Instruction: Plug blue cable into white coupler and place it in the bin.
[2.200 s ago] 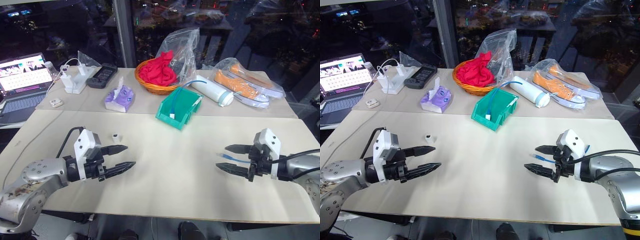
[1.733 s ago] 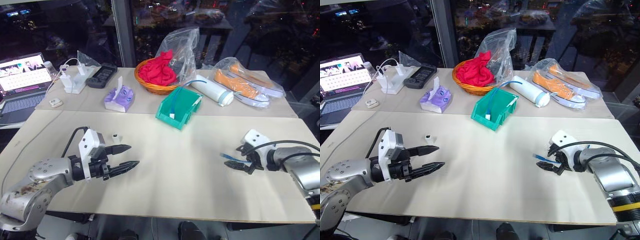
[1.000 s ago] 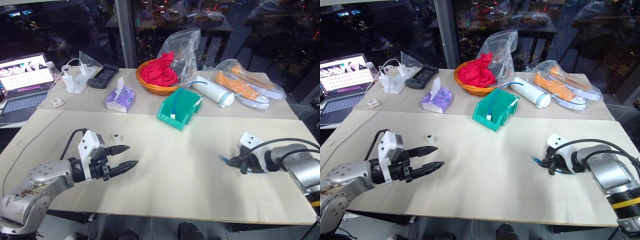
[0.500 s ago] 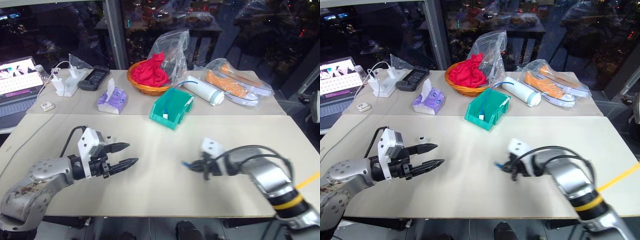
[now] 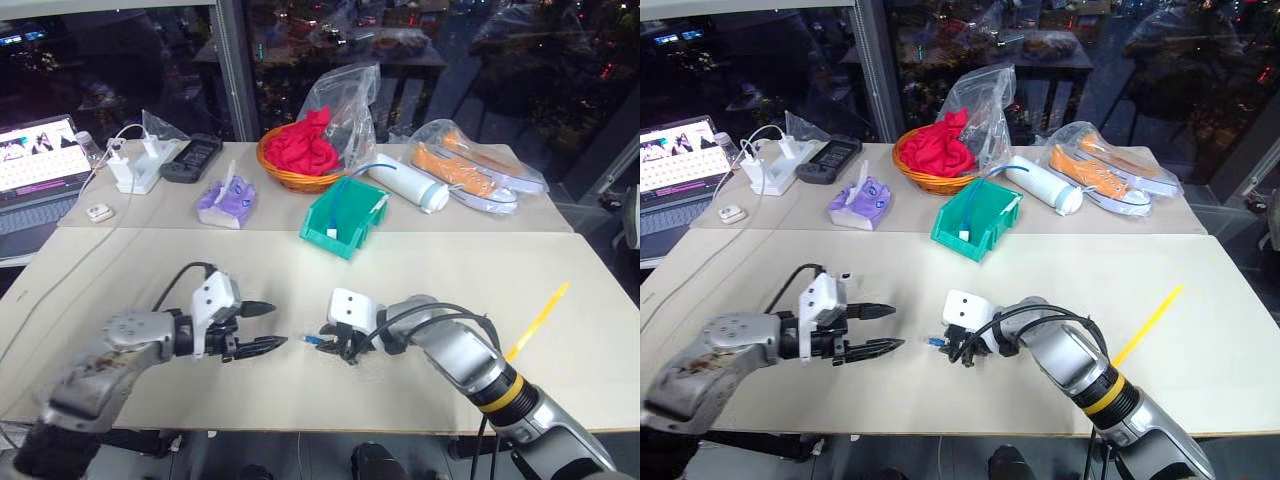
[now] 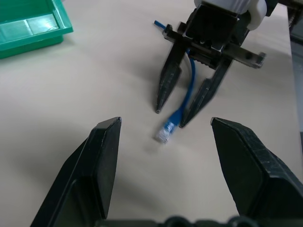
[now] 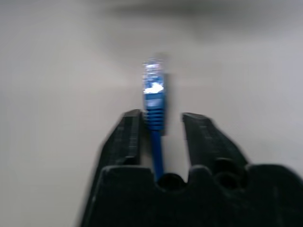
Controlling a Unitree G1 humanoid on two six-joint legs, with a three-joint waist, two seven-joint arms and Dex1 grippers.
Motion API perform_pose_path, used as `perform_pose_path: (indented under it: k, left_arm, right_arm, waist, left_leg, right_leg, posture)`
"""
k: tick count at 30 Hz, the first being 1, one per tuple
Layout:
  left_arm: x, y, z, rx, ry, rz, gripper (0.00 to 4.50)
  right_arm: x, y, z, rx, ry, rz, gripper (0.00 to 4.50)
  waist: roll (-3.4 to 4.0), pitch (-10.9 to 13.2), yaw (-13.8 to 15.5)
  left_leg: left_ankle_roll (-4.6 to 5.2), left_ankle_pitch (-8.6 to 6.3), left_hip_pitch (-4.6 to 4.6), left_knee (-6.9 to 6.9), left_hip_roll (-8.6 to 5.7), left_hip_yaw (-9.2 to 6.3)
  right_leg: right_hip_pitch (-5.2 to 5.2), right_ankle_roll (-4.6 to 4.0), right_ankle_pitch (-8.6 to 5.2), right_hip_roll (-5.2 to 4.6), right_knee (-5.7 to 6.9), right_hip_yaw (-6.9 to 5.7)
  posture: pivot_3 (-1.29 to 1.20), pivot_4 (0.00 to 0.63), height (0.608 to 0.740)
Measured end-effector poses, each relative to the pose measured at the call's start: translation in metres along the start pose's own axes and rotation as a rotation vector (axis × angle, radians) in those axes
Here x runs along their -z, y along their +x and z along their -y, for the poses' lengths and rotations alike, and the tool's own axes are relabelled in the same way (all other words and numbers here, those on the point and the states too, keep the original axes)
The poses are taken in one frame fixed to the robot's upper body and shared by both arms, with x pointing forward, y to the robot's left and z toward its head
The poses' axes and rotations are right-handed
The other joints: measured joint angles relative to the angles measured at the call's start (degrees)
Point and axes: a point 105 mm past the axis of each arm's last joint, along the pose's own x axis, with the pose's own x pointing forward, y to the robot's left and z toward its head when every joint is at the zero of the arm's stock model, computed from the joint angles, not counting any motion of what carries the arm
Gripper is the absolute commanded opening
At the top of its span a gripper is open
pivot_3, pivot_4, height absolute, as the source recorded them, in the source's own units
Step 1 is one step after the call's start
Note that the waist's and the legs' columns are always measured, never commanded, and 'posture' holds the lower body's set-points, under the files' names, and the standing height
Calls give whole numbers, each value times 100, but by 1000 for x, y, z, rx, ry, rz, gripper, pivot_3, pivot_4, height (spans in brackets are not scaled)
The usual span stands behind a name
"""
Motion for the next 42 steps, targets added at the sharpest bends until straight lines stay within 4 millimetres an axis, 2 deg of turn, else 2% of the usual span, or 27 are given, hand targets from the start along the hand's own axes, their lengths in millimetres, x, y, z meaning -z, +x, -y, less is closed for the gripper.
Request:
perform_pose_path:
  k: [1, 2, 4, 7, 9, 13, 17, 20, 26, 28, 34, 37, 39, 42]
  left_arm:
    - [0, 4, -2, 12, 15, 3, 3258]
    - [-1, 12, -6, 28, 31, 7, 3258]
    - [3, 22, -9, 61, 40, 5, 3258]
    - [20, 32, -13, 110, 7, -25, 3258]
    - [28, 39, -14, 149, 15, -51, 3258]
    - [39, 48, -15, 197, 16, -69, 3258]
    - [37, 59, -17, 242, 46, -64, 3258]
    - [38, 60, -18, 273, 92, -80, 2571]
    - [41, 57, -16, 328, 110, -95, 545]
    - [41, 57, -15, 336, 109, -94, 55]
    - [39, 63, -11, 336, 93, -72, 55]
    - [32, 67, -8, 310, 119, -43, 55]
    - [19, 68, -9, 267, 148, 4, 55]
    - [-18, 67, -6, 175, 185, 133, 55]
  right_arm:
    - [1, -2, 2, 13, 22, 1, 3329]
    - [3, -7, 5, 29, 57, -2, 3561]
    - [6, -20, 8, 49, 102, -5, 3561]
    - [4, -47, 13, 94, 126, 15, 3561]
    - [1, -62, 9, 109, 124, 34, 3561]
    - [-3, -70, -3, 106, 150, 62, 3561]
    - [1, -74, -4, 158, 208, 57, 3561]
    - [4, -77, -2, 196, 236, 46, 3709]
    - [1, -83, -1, 225, 254, 55, 3709]
    - [-1, -84, -2, 223, 259, 61, 3709]
    - [-4, -91, -2, 234, 292, 84, 3709]
    - [-8, -103, -3, 241, 389, 175, 3709]
    - [-4, -115, -10, 226, 471, 224, 3709]
    - [-12, -121, -47, 58, 618, 398, 3709]
  waist:
    - [1, 0, 2]
    - [4, 1, 22]
    - [5, 1, 73]
    - [7, 2, 114]
    - [9, 4, 130]
    - [9, 4, 148]
    - [9, 4, 173]
    - [9, 4, 154]
    - [9, 4, 159]
    - [9, 4, 159]
    - [9, 4, 173]
    - [8, 4, 188]
    - [8, 4, 211]
    - [9, 4, 236]
  left_leg:
    - [0, 0, -6, 0, 0, 0]
    - [0, 0, -12, 1, -2, 0]
    - [0, 0, -36, 7, -3, -2]
    - [6, -3, -46, 6, -5, -5]
    - [10, -6, -45, 5, -4, -5]
    - [11, -6, -47, 8, -5, -5]
    - [11, -6, -48, 19, -6, -5]
    - [11, -6, -46, 18, -5, -6]
    - [11, -6, -47, 18, -6, -6]
    - [11, -6, -47, 18, -6, -6]
    - [11, -6, -48, 18, -6, -6]
    - [11, -6, -51, 18, -6, -9]
    - [12, -6, -53, 18, -5, -10]
    - [26, -14, -47, 17, -5, -11]
  right_leg:
    - [-6, 0, 0, 0, -1, 0]
    - [-10, 0, 0, -3, 0, -1]
    - [-25, 1, 0, -6, -3, -7]
    - [-36, 1, 0, -7, -6, -12]
    - [-36, -2, -2, -6, -7, -12]
    - [-32, -1, -3, -8, -9, -12]
    - [-30, 0, -3, -9, -6, -12]
    - [-31, 0, -3, -7, -3, -11]
    - [-29, 1, -4, -8, -4, -12]
    - [-30, 1, -4, -8, -4, -12]
    - [-28, 2, -5, -9, -5, -12]
    - [-28, 2, -4, -9, -5, -13]
    - [-28, 2, -4, -9, -7, -14]
    - [-24, 2, -5, -7, -4, -13]
  posture:
    - [0, 150, 723]
    - [0, 150, 723]
    - [0, 150, 723]
    - [0, 150, 723]
    - [0, 150, 723]
    - [0, 150, 723]
    - [0, 150, 723]
    - [0, 150, 723]
    - [0, 150, 723]
    - [0, 150, 723]
    - [0, 150, 723]
    - [0, 150, 723]
    - [0, 150, 723]
    - [0, 150, 723]
